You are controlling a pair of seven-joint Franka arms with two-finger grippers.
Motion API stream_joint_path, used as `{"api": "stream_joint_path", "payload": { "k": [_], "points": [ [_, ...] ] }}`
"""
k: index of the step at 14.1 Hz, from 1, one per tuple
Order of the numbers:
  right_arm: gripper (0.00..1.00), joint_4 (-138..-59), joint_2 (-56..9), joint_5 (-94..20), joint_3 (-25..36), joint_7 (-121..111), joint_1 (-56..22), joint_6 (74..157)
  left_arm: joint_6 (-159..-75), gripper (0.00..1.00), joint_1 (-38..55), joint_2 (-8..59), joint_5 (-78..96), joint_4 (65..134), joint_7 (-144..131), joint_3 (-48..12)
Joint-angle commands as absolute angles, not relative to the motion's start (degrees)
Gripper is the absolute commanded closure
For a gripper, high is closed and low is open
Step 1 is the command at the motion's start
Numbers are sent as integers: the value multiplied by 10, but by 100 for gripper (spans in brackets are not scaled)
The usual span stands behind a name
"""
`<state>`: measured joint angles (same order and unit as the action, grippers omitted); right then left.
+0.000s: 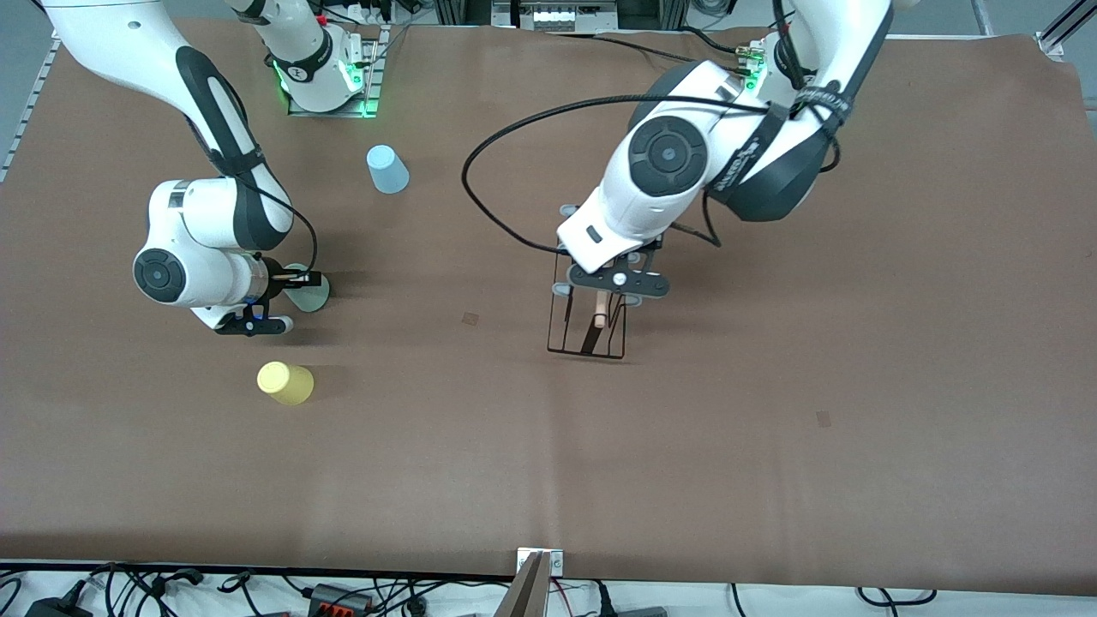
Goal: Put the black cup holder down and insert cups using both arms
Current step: 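Lift the rack with the left gripper and carry it to the table middle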
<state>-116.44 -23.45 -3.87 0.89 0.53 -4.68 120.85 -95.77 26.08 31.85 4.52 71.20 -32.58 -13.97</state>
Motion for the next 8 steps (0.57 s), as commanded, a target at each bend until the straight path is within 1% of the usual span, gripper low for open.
{"api": "stream_joint_path", "payload": {
  "k": [1,2,4,8],
  "points": [
    [78,-1111,-226,-45,8,6,-47,1146,-972,100,275,343,48,676,-365,-136],
    [78,-1080,-227,-45,8,6,-47,1113,-992,100,278,347,49,676,-376,-136],
    [78,-1029,-231,-46,8,9,-48,1063,-999,100,296,360,48,676,-391,-136],
    [78,-991,-231,-47,6,7,-50,1050,-1001,100,302,368,47,677,-396,-136]
  ]
}}
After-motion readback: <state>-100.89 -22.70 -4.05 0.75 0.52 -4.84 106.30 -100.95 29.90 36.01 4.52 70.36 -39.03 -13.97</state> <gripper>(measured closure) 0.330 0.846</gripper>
